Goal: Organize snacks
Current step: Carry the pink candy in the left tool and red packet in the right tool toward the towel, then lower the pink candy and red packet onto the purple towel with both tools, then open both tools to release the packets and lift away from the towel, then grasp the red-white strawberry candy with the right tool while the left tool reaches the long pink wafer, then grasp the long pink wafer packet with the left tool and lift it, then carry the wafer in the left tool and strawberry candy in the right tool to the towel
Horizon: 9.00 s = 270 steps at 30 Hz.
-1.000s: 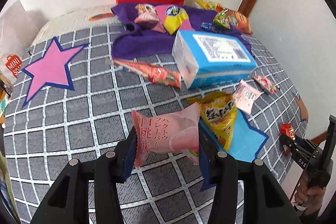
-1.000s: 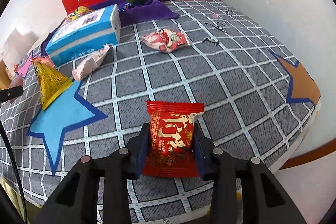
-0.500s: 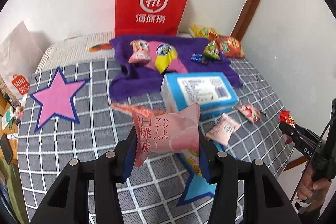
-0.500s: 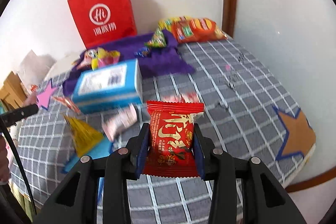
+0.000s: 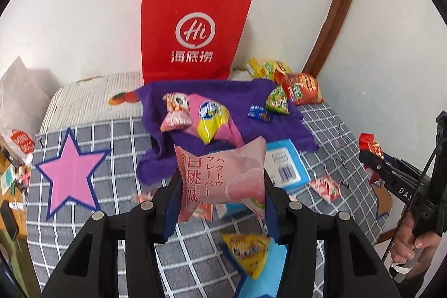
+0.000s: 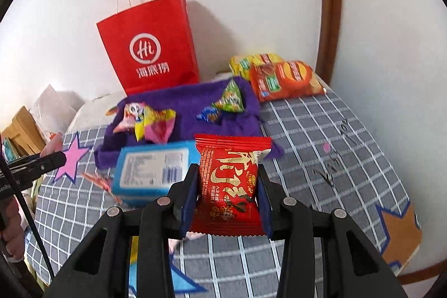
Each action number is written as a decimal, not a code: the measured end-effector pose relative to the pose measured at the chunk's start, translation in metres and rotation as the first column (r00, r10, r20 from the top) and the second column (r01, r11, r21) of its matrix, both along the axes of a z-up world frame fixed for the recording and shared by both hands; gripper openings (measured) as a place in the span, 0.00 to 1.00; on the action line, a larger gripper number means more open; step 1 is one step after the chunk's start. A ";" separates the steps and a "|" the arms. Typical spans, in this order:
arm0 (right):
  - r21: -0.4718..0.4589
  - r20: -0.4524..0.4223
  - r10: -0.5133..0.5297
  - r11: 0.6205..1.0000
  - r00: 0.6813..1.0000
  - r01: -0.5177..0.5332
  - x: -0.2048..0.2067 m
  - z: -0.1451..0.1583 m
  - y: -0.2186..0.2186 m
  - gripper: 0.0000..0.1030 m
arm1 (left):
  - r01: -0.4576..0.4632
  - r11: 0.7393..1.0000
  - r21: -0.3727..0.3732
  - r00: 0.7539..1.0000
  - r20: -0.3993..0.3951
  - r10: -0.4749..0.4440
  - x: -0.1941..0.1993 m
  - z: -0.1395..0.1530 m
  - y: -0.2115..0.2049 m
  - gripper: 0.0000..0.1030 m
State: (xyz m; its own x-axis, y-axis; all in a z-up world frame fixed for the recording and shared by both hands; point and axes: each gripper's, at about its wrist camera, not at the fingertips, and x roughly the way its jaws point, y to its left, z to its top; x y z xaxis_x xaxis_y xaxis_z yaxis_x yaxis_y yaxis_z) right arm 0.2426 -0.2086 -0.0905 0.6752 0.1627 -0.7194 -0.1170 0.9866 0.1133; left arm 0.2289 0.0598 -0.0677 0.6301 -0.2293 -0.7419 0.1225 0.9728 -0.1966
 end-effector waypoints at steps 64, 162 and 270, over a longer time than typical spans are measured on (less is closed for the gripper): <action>0.020 -0.271 0.207 0.978 0.940 -0.210 0.224 -0.108 0.094 0.38 | -0.107 0.994 -0.008 0.985 -0.134 0.105 0.166 -0.075 0.036 0.47; -0.019 -0.312 0.013 1.000 0.950 -0.020 0.049 -0.126 -0.037 0.65 | -0.076 0.996 -0.043 0.982 -0.174 0.067 0.046 -0.058 0.038 0.66; -0.020 0.014 0.022 1.000 1.000 -0.022 0.034 0.004 0.015 0.47 | -0.051 0.989 -0.140 0.999 -0.010 0.050 0.039 -0.008 0.042 0.20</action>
State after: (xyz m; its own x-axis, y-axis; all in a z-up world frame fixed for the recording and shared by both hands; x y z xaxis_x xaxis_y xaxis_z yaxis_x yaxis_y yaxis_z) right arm 0.2770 -0.1937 -0.0869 0.6820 0.1632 -0.7129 -0.1401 0.9859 0.0916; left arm 0.2682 0.1014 -0.0759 0.6387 -0.2992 -0.7089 0.0725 0.9406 -0.3317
